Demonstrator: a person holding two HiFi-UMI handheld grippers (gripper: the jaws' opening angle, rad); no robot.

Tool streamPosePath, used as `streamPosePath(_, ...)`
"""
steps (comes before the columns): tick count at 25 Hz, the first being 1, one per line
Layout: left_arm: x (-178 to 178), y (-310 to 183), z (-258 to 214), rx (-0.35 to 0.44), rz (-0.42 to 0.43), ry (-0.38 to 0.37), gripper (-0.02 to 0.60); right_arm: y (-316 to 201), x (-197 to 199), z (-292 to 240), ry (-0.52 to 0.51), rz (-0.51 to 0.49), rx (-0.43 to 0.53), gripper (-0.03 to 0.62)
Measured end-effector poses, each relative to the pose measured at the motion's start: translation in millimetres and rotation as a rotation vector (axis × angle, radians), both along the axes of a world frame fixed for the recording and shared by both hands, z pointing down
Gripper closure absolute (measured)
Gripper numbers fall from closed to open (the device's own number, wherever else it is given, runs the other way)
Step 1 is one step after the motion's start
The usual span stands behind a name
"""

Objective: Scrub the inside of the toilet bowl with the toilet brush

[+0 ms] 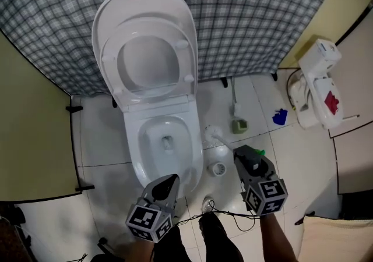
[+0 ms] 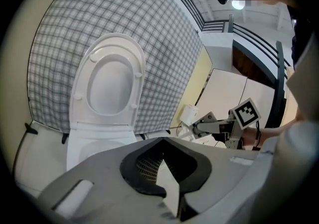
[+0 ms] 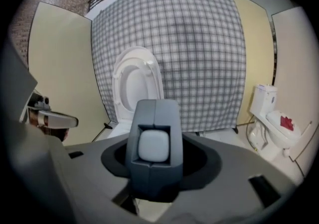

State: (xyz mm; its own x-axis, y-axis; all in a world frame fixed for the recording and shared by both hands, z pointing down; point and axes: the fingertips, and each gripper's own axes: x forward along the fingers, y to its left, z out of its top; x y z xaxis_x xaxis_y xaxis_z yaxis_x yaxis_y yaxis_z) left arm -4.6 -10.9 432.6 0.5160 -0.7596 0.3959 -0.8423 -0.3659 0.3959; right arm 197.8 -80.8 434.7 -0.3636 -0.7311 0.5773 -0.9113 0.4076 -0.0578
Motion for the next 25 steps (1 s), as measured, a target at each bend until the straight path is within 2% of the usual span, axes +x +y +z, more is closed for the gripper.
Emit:
streamPosePath(4, -22.3, -2.9, -6.0, 0.004, -0.028, -0.003, 0.594, -9.3, -48.8, -32.9, -0.047, -0.085, 0.067, 0.37)
streamPosePath(7, -39.8, -5.6, -3.2, -0.002, -0.047, -0.01, 0.594, -14.6, -89.7, -26.1, -0.075, -0.145, 0.053, 0.368)
streamPosePath(11, -62.3, -11.7, 5.5, -0.009, -0.079, -0.012, 0.594, -22.2, -139.7, 11.6, -0.108, -0.192, -0.018, 0.37)
streamPosePath(16, -89.3, -24.0, 21.0, -0.023, -0.117, -0.001, 0.594, -38.0, -192.6, 69.9, -0.1, -0.221, -0.097, 0.37)
streamPosePath(25, -121.0, -33.3, 52.4, -0.065, -0.161, 0.029, 0.594, -79.1, -242.9, 142.6, -0.091, -0.175, -0.142, 0.37)
